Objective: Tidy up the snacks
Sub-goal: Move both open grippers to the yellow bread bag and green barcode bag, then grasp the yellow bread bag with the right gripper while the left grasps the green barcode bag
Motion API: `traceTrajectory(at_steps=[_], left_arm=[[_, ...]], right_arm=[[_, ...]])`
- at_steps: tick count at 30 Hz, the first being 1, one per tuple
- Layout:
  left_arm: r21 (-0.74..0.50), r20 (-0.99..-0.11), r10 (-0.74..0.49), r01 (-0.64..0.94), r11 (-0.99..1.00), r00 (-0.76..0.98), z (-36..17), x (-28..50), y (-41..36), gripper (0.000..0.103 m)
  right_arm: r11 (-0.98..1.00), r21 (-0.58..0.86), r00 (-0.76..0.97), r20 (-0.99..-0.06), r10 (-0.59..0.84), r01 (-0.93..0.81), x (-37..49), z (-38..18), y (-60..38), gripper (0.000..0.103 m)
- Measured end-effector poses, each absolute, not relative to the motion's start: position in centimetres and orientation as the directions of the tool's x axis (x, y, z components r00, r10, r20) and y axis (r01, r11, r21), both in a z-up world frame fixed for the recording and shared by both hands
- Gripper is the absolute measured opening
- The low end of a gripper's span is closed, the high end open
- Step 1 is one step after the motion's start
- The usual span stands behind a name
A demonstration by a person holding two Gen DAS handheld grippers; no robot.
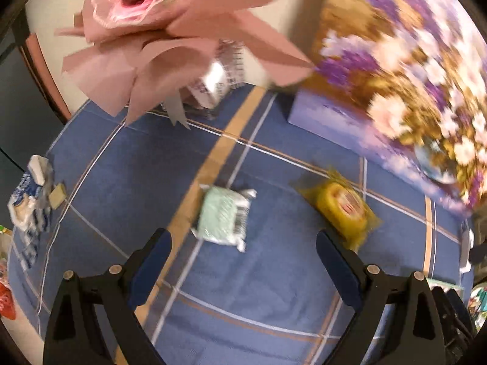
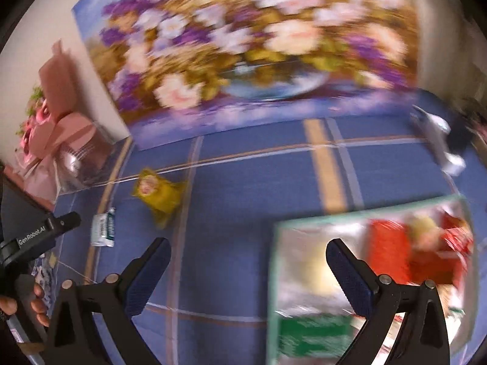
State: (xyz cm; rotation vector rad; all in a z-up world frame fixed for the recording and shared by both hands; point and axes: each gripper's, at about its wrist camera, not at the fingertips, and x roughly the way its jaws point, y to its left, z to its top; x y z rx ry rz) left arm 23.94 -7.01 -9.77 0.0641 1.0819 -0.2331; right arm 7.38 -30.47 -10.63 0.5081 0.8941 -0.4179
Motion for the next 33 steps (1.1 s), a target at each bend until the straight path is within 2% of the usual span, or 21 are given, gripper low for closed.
traceTrajectory(at_steps=[1,2,13,15,17,21,22,27,31,33], left_arm=[[-0.066,-0.884,-0.158,0.216,0.974,0.439,-10.1,24.7,-6.5,0.097],[-0.064,-0.887,-0.154,0.215,0.975,0.434,-10.6,25.5,-6.0,0.103],[-0.04,-0.932,-0.133,0.27,0.962,0.336,-15.7,29.7,-5.9,0.103],[-0.048,-0.936,-0.141,0.281,0.958,0.321,-16.3,30.0,-6.2,0.1],[-0.038,-0.939,-0.133,0.289,0.957,0.316,-16.8,30.2,-6.5,0.083],[-0.057,-0.947,-0.147,0.301,0.952,0.284,-17.8,30.5,-6.9,0.062],[-0.064,-0.949,-0.152,0.302,0.951,0.276,-18.0,30.5,-6.9,0.052],[-0.067,-0.948,-0.15,0.285,0.956,0.281,-17.9,30.2,-7.0,0.051],[-0.077,-0.951,-0.153,0.274,0.959,0.268,-17.7,29.6,-6.9,0.051],[-0.078,-0.954,-0.15,0.268,0.96,0.259,-17.7,29.1,-7.0,0.051]], right_arm=[[0.822,0.233,0.562,-0.818,-0.123,0.519,8.7,-10.7,-30.0,0.103],[0.847,0.215,0.56,-0.821,-0.113,0.486,10.4,-10.8,-29.2,0.103],[0.962,0.038,0.465,-0.88,-0.097,0.271,22.3,-14.6,-24.6,0.103],[0.969,0.001,0.442,-0.89,-0.111,0.245,23.7,-15.6,-24.0,0.1],[0.973,-0.019,0.428,-0.896,-0.119,0.229,24.5,-16.4,-23.7,0.094],[0.975,-0.022,0.408,-0.906,-0.114,0.221,25.6,-17.3,-23.6,0.085],[0.975,-0.023,0.407,-0.907,-0.114,0.221,25.7,-17.4,-23.6,0.084],[0.97,0.006,0.407,-0.908,-0.098,0.245,25.7,-17.3,-24.1,0.073],[0.963,0.049,0.419,-0.905,-0.069,0.264,24.9,-16.5,-24.8,0.042],[0.956,0.062,0.411,-0.909,-0.064,0.288,24.4,-16.5,-25.2,0.041]])
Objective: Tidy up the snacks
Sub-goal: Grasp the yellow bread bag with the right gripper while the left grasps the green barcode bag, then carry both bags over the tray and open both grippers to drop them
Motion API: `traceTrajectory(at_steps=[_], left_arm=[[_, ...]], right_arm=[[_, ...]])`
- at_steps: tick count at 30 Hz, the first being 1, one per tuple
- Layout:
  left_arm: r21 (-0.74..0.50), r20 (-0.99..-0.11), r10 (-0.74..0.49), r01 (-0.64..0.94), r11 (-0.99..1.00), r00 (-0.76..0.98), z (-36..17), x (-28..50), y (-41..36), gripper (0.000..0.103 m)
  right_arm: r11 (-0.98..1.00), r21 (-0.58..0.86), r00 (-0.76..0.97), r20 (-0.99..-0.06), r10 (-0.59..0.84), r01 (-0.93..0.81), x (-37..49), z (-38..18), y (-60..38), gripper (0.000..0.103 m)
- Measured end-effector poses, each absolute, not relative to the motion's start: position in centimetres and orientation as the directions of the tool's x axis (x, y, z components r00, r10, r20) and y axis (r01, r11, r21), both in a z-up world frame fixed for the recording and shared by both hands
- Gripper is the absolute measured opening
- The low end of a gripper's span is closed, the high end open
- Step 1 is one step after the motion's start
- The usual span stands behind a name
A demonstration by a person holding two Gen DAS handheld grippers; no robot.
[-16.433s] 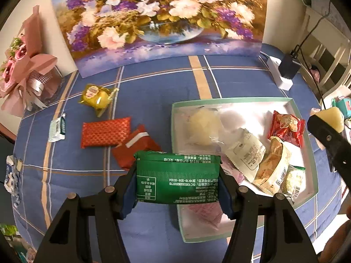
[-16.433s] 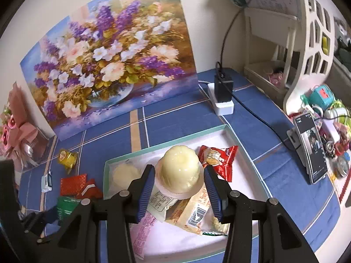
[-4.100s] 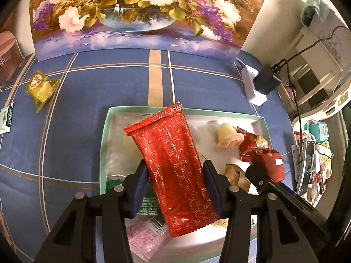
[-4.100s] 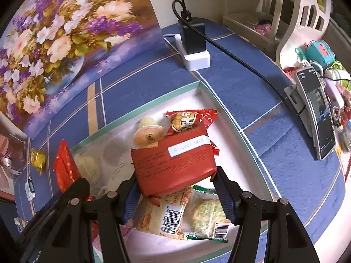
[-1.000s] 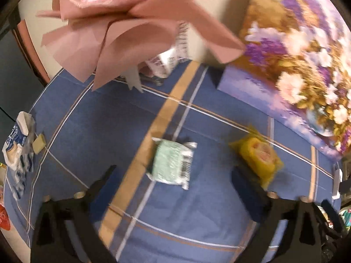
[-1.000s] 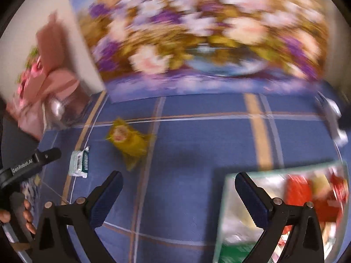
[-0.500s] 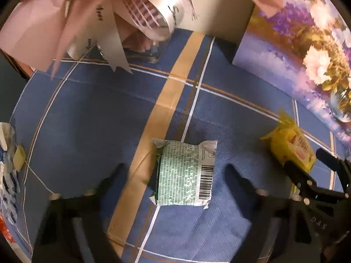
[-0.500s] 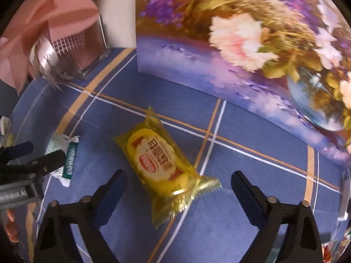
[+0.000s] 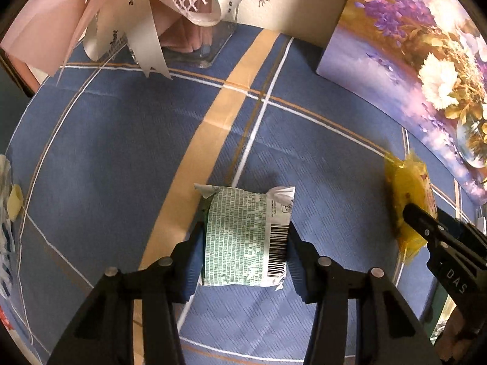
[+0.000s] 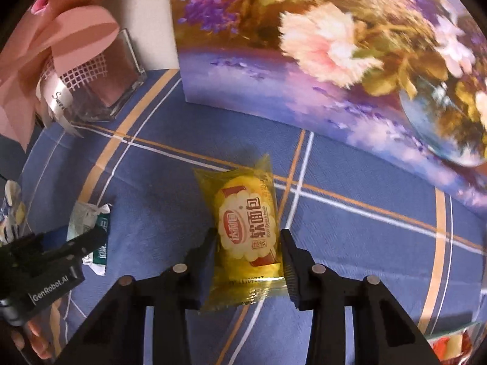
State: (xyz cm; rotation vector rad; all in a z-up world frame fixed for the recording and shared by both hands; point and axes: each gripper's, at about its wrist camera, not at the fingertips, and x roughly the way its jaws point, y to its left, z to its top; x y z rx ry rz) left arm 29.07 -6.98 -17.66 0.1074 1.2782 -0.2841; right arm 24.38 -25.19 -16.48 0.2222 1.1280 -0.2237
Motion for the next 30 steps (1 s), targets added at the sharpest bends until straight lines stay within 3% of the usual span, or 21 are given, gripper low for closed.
traceTrajectory(at_steps=[8,20,30], left_arm=[[-0.072,-0.961,-0.14,0.27,0.96,0.241,-15.9,25.2,-7.6,0.051],[-0.184,-0.933,-0.271,0.335,0.924,0.235,-8.6,15.7,-10.2,0.051],[-0.236,-0.911,-0.349,0.421,0.876,0.217,-6.3,7.8,-14.5,0.051]], right_arm=[[0.936,0.114,0.408,-0.912,-0.035,0.334,19.5,-15.5,-25.4,0.041],[0.879,0.106,0.466,-0.874,-0.141,0.465,6.1,-8.7,-24.8,0.041],[0.807,0.165,0.513,-0.837,-0.189,0.567,-4.3,-6.5,-25.5,0.041]])
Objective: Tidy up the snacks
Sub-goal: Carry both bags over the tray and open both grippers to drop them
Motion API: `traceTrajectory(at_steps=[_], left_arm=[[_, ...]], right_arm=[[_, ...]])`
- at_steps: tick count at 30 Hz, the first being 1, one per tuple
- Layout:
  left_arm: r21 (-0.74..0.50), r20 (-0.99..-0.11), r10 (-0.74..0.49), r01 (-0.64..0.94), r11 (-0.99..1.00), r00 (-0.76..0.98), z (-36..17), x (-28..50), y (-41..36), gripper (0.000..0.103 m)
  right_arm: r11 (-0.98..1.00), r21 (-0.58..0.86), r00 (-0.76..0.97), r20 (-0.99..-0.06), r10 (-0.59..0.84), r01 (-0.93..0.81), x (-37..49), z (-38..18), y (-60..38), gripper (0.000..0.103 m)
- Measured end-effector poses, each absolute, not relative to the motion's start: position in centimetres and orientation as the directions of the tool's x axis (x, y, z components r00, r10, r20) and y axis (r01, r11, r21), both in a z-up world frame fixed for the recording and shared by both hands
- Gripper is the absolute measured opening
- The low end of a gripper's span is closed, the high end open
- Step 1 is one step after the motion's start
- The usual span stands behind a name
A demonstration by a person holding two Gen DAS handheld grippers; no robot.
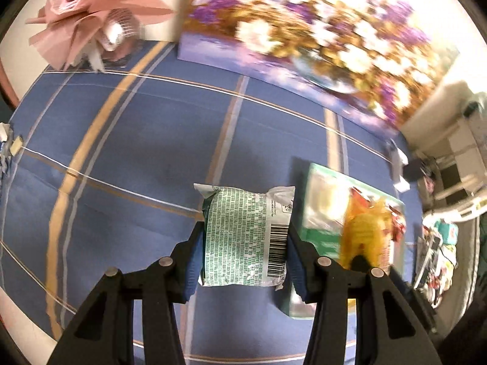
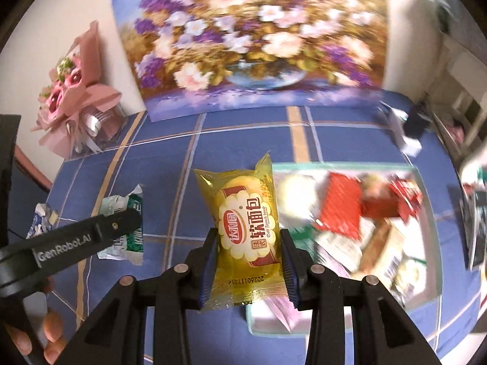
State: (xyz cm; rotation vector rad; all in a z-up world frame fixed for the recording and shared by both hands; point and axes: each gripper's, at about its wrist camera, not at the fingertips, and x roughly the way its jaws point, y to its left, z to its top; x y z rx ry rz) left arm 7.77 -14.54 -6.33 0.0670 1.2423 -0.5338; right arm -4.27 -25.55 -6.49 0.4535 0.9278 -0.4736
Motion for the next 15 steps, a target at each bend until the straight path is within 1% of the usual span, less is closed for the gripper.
traceTrajectory(at_steps=[5,10,15], left_arm=[[-0.249,-0.906,-0.375,0.472,0.846,0.194,-6.8,3.8,-17.4,0.051],[-0.246,-0.908,-0.385,0.533,0.809,0.166,-8.0,0.8,-20.7,0.051],[-0.244,-0.916,-0.379,0.568,0.786,0.13,-9.9,-0.8,-23.5,0.051]], right_arm=[[0.745,0.187,0.496,-0.841,-0.215,0.64,-8.3,-7.7,-27.6,0.041],[0.674,0.178,0.46,-0.847,-0.267,0.717,-12.1,-8.8,-30.8,0.041],[0.621,0.196,0.425,-0.872,-0.244,0.759,-13.7,-11.0,-33.6,0.041]])
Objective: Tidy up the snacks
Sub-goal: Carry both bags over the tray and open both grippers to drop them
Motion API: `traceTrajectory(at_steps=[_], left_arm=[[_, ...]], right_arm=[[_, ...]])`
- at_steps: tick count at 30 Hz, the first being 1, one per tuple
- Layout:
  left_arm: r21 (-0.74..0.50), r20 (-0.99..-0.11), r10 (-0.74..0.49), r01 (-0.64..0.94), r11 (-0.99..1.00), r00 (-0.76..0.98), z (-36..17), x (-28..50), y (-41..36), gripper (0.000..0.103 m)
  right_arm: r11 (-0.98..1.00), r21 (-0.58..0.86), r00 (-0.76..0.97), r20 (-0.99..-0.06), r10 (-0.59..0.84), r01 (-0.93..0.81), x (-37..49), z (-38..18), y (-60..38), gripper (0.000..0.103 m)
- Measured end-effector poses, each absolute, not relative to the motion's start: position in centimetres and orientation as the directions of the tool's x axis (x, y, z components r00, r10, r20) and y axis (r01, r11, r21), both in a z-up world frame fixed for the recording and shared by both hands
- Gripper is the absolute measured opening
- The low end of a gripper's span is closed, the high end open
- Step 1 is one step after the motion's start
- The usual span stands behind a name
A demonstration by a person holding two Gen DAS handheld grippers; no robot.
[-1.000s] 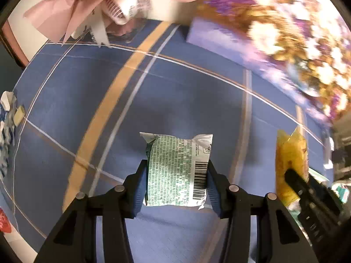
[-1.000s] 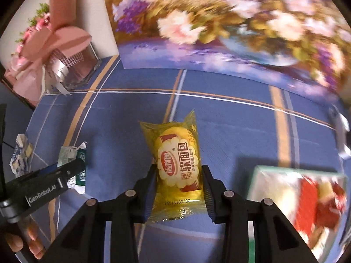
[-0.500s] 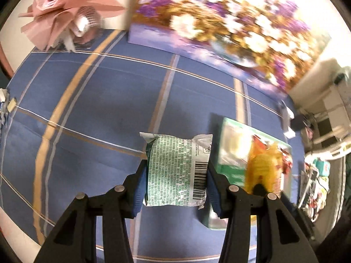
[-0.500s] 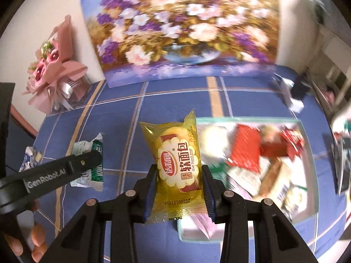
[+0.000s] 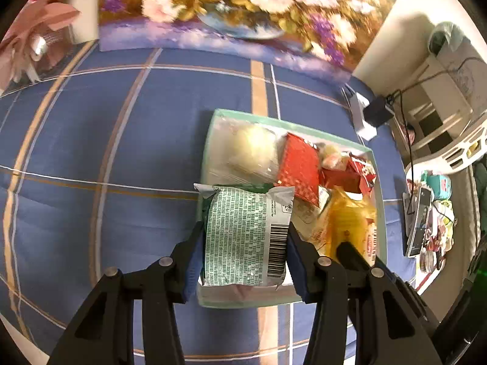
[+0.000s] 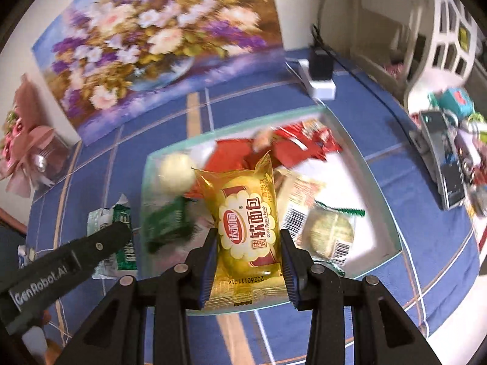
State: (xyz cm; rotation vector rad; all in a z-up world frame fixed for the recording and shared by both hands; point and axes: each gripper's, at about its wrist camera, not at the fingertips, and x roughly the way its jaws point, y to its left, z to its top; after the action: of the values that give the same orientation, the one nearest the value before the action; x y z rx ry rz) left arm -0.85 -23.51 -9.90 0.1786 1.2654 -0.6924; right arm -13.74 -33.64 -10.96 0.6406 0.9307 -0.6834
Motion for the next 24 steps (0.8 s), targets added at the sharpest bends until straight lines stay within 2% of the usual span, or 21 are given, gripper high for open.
traceTrajectory(at_steps=[14,16,19,24], left_arm=[[-0.335,-0.906,-0.422,0.579,0.743,0.017,-12.5,-1.2,-26.1,0.052],[-0.346,-0.901,-0.433,0.579,0.738,0.014,-12.2,-1.2,-26.1,0.055],[-0.363,-0.891,-0.454,0.572,0.736,0.02,-11.6,-0.9,-25.8,0.067],[-0.34,-0.888,-0.454,0.565,0.752,0.069,-10.7,-0.5,-24.6,0.069]], right_arm=[[0.617,0.207,0.394,-0.901,-0.182,0.759,-13.3,-13.3,-34.6,0.041],[0.615,0.21,0.393,-0.902,-0.179,0.76,-13.4,-13.3,-34.7,0.041],[0.618,0.204,0.39,-0.903,-0.181,0.76,-13.3,-13.2,-34.6,0.042],[0.618,0.193,0.383,-0.904,-0.19,0.762,-13.3,-13.1,-34.5,0.042]])
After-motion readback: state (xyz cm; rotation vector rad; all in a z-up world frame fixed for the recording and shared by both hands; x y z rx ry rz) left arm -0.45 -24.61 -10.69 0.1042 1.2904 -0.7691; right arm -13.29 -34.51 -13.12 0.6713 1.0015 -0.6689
